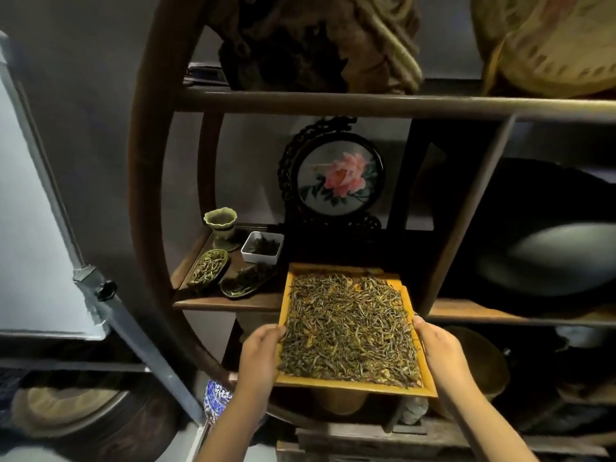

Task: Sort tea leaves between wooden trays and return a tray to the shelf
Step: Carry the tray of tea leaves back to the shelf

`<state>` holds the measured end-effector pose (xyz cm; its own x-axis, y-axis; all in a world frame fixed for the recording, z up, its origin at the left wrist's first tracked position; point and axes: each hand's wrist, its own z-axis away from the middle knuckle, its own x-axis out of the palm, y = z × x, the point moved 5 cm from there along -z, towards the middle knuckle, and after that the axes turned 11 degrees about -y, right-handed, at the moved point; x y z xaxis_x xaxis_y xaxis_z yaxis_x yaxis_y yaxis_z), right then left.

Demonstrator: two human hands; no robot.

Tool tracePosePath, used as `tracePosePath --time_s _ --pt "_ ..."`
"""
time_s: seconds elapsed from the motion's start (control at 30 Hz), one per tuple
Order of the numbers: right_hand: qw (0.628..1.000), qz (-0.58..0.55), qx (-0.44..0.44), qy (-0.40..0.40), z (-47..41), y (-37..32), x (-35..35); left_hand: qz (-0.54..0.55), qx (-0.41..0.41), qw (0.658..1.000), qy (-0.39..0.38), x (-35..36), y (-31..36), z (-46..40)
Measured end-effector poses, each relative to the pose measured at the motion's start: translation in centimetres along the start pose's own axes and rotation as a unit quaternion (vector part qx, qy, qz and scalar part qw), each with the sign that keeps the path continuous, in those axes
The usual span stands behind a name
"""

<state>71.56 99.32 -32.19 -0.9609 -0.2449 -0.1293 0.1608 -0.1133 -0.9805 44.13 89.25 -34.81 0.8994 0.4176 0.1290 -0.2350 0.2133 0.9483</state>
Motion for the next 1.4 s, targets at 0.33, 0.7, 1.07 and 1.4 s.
tracePosePath --time_s 0.33,0.7,1.07,1.4 --pt "0.998 -0.026 0.059 0.023 -5.0 2.2 1.0 0.002 -0.024 1.0 0.001 0.2 -1.0 -5.1" --pt "0.991 -0.03 0.102 0.076 -6.2 3.5 0.0 0.01 -0.025 0.998 0.051 1.2 -0.9 -5.9" --pt "0.991 -0.054 0.119 0.005 -5.6 3.7 -0.2 0.055 -0.021 0.995 0.08 2.0 -1.8 -6.1" --pt "0.987 -0.031 0.019 -0.154 -0.8 4.2 -0.5 -0.017 -0.028 0.993 -0.118 -0.5 -2.0 -4.5"
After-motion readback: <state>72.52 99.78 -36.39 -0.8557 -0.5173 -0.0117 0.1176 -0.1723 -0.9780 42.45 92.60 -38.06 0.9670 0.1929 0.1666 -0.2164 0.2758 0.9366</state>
